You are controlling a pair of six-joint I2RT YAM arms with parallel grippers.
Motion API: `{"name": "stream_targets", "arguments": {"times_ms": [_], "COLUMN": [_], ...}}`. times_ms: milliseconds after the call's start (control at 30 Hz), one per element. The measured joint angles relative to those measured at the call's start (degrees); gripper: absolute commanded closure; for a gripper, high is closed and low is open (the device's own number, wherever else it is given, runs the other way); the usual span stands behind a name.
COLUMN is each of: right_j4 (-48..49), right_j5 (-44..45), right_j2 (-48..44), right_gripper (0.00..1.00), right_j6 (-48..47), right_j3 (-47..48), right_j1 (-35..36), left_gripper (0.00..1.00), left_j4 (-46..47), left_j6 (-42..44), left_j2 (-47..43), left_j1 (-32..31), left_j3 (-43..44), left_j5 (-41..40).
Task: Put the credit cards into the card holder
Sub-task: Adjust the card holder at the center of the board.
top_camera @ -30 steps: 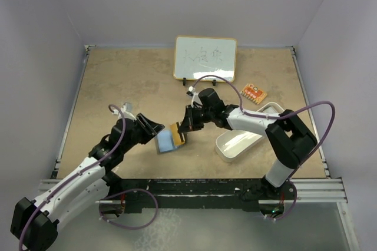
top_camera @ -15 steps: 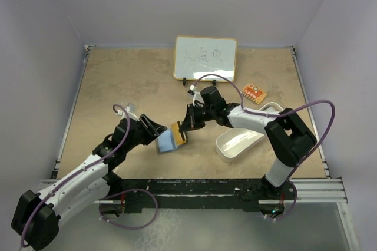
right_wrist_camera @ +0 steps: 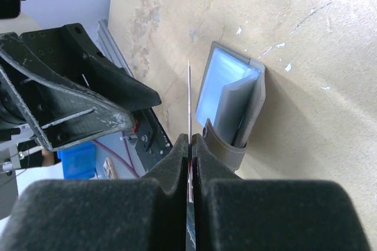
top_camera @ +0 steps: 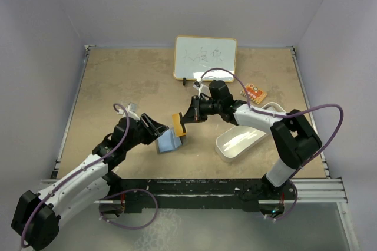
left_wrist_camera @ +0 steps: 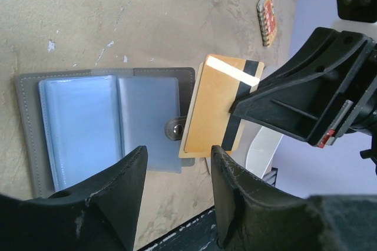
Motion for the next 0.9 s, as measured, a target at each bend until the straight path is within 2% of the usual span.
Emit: {"name": "stream_targets", "arguments": {"times_ms": [233,433,667,800,900], "right_j4": [0.79,-2.58,-5.09,-5.25,-4.76], "right_j5": [0.02,2.05,7.34,8.81,8.81], "right_j2": [2.80,5.60,5.81,6.01,6.08], "right_gripper": [1.00,1.00,1.00,1.00,1.00], "right_j6": [-0.02,-2.25,-5.31,-5.57,-5.14], "right_j3": [0.00,0.00,-1.16,-3.85,-5.22], "right_j1": [0.02,0.07,0.07,0.07,0.02], "left_gripper": [0.56,0.57,0.70,0.76,0.77], "left_j4": [1.16,3.39,10.05,12.00,11.78], "left_j6": [0.07,1.46,2.84,4.31,5.03], "left_j2": [3.26,7.48,19.43,21.31,21.40], "left_j1": [0.09,0.15,1.70,1.97,1.99], "left_j3": [-0.96,-1.38,-4.33,-4.20,-4.20], "left_j5": [-0.98,-1.18,-1.20,-2.54,-4.13]}}
